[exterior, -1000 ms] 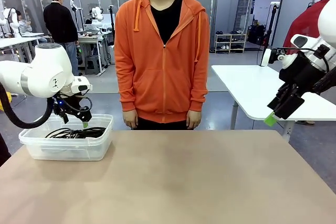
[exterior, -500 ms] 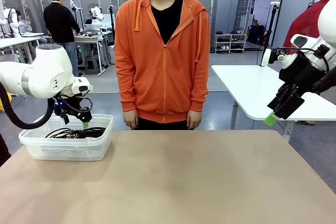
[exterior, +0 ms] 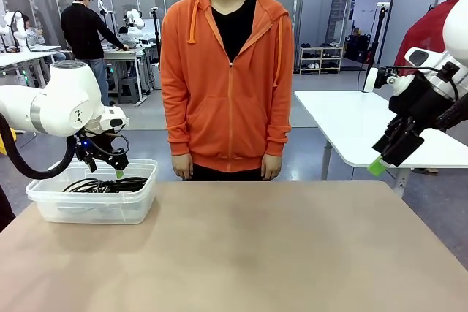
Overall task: Organize and store the cables.
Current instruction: Place the USB Extension Cable into the Organizing box.
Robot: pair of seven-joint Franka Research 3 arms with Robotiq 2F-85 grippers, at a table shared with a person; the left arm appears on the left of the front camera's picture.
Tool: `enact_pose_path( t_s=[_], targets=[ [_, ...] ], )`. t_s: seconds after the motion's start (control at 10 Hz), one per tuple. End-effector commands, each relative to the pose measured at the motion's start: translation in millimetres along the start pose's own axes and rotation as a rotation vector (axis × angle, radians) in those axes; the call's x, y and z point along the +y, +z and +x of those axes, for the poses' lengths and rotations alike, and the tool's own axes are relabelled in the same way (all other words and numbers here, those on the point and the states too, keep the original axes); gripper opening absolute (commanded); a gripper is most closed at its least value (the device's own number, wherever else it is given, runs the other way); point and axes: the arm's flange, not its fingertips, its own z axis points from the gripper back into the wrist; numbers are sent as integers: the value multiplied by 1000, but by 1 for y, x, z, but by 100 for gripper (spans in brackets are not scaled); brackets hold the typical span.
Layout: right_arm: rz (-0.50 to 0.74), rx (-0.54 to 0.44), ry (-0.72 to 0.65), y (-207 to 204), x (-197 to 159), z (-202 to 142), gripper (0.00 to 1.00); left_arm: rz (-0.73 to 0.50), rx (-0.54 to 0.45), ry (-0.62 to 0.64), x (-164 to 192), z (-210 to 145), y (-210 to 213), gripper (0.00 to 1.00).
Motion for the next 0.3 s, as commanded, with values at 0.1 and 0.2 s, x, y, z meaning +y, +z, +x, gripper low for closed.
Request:
enact_pose_path(
  t_s=[0.1, 0.2],
  targets=[
    [-1, 1, -16, 0, 0, 2, 100, 2, -5, -14, 2, 3, -1, 94],
    [-1, 1, -16, 0, 0, 2, 100, 2, -5, -14, 2, 3, -1, 94]
  ],
)
